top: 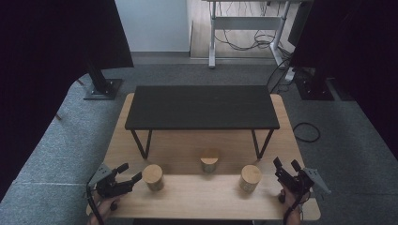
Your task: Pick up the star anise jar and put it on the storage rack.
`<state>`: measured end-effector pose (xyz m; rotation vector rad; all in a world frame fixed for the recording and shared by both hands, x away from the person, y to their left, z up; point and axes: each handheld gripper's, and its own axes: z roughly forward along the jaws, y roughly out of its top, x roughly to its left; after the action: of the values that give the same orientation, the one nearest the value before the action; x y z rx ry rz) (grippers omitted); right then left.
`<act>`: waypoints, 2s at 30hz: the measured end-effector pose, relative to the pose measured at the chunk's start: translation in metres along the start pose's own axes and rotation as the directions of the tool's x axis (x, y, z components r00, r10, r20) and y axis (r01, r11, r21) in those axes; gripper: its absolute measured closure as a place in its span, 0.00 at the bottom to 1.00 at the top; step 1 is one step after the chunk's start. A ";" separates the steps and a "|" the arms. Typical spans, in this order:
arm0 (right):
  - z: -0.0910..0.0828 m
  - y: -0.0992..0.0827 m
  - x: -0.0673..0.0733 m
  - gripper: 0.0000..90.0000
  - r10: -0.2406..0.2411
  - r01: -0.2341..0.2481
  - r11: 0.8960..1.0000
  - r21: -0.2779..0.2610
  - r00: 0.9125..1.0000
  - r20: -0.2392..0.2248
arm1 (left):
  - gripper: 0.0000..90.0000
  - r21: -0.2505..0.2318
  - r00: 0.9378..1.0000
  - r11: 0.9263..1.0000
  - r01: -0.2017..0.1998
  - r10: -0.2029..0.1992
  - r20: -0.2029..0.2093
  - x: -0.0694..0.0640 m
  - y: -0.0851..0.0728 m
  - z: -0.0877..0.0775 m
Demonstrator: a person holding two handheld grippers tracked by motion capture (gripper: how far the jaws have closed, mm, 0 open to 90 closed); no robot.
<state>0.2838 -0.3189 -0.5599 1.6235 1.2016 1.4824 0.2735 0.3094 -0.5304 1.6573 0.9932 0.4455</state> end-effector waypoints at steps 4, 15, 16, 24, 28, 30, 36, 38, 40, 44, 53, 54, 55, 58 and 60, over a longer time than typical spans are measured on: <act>0.000 0.000 0.000 0.15 0.001 -0.001 1.000 -0.001 1.000 0.000 | 0.18 0.004 0.999 0.999 -0.037 0.037 0.031 -0.004 0.000 -0.002; 0.000 0.000 0.000 0.15 -0.002 0.002 1.000 -0.004 1.000 0.010 | 0.15 0.023 0.990 0.996 -0.090 0.087 0.111 -0.017 -0.001 0.000; 0.000 0.000 0.000 0.15 -0.002 0.002 1.000 -0.003 1.000 0.010 | 0.15 0.029 0.989 0.995 -0.096 0.092 0.112 -0.018 -0.001 0.001; 0.000 0.000 0.000 0.15 0.001 -0.001 1.000 -0.001 1.000 0.010 | 0.11 0.062 0.985 0.989 -0.137 0.129 0.113 -0.029 -0.002 0.010; 0.000 0.000 0.000 0.15 0.000 0.000 1.000 0.000 1.000 0.008 | 0.10 0.070 0.983 0.986 -0.149 0.140 0.121 -0.032 -0.003 0.013; 0.000 0.000 0.000 0.15 0.000 0.000 1.000 0.001 1.000 0.008 | 0.10 0.072 0.981 0.985 -0.156 0.146 0.125 -0.034 -0.003 0.015; 0.000 0.000 0.000 0.15 -0.003 0.003 1.000 0.003 1.000 0.008 | 0.09 0.083 0.977 0.980 -0.179 0.167 0.137 -0.040 -0.004 0.022; 0.000 0.000 0.001 0.15 -0.003 0.003 1.000 0.003 1.000 0.007 | 0.09 0.089 0.975 0.978 -0.188 0.175 0.136 -0.042 -0.004 0.025; 0.000 0.000 0.001 0.14 -0.005 0.005 1.000 0.003 1.000 0.008 | 0.09 0.090 0.975 0.977 -0.196 0.183 0.128 -0.044 -0.004 0.028; 0.000 0.000 0.001 0.14 -0.009 0.009 1.000 0.003 1.000 0.008 | 0.08 0.090 0.973 0.973 -0.212 0.201 0.116 -0.048 -0.003 0.033; 0.000 0.000 0.001 0.14 -0.010 0.010 1.000 0.003 1.000 0.008 | 0.11 0.110 0.972 0.967 -0.229 0.220 0.087 -0.052 -0.004 0.044; 0.000 0.000 0.001 0.14 -0.012 0.012 1.000 0.003 1.000 0.008 | 0.11 0.115 0.971 0.965 -0.235 0.227 0.077 -0.053 -0.004 0.046; 0.000 0.000 0.001 0.14 -0.012 0.011 1.000 0.003 1.000 0.009 | 0.12 0.114 0.971 0.965 -0.235 0.228 0.074 -0.053 -0.003 0.047; 0.000 0.000 0.001 0.14 -0.012 0.012 1.000 0.002 1.000 0.012 | 0.13 0.115 0.970 0.964 -0.239 0.232 0.070 -0.054 -0.004 0.049; 0.000 0.000 0.001 0.14 -0.012 0.012 1.000 0.002 1.000 0.014 | 0.18 0.110 0.967 0.961 -0.254 0.249 0.060 -0.056 -0.004 0.049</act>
<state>0.2841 -0.3175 -0.5594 1.6224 1.2037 1.4603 0.2755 0.2355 -0.5394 1.9021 0.7894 0.5237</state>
